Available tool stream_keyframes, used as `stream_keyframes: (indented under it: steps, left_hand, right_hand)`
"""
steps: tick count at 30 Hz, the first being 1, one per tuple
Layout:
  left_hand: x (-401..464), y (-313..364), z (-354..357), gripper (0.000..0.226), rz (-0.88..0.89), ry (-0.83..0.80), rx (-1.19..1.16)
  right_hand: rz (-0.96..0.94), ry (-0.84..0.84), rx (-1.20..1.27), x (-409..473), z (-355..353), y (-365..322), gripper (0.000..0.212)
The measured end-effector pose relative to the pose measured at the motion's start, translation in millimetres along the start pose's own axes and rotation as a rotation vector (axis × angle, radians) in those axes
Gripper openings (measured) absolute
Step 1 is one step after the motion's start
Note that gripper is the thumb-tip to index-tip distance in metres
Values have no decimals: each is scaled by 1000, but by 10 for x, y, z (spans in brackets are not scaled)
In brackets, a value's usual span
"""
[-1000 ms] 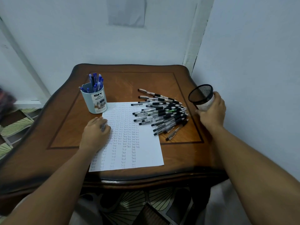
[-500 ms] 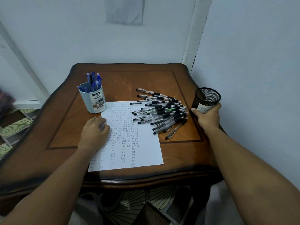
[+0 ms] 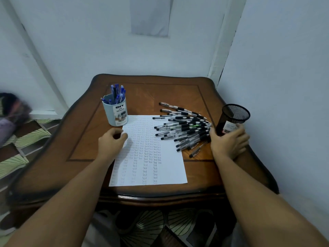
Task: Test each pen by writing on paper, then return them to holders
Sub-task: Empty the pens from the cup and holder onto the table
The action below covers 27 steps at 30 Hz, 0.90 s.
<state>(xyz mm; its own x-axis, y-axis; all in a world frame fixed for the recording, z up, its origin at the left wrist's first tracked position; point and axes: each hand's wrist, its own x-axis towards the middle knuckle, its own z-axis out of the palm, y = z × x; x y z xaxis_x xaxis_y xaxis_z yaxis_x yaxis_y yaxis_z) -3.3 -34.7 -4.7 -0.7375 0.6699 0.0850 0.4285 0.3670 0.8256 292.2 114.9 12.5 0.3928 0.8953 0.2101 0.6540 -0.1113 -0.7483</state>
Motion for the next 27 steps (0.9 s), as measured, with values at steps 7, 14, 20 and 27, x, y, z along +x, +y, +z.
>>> stream_keyframes:
  steps: [7,14,20,27]
  left_hand:
    - [24,131,-69,26,-83,94,-120]
    - [266,175,-77,69,-83,174,-204]
    - [488,211,-55,93,-145,190,-261]
    - [616,201,-59,85,-114,78,-355]
  right_hand:
    - [-645,-304,-147,-410,314,-501,40]
    - [-877,-481,-344,-697,588,-666,52]
    - [-1067,-666,-437,-940,752,-756,58]
    - [-946,-637,-558,-882,815,-750,63]
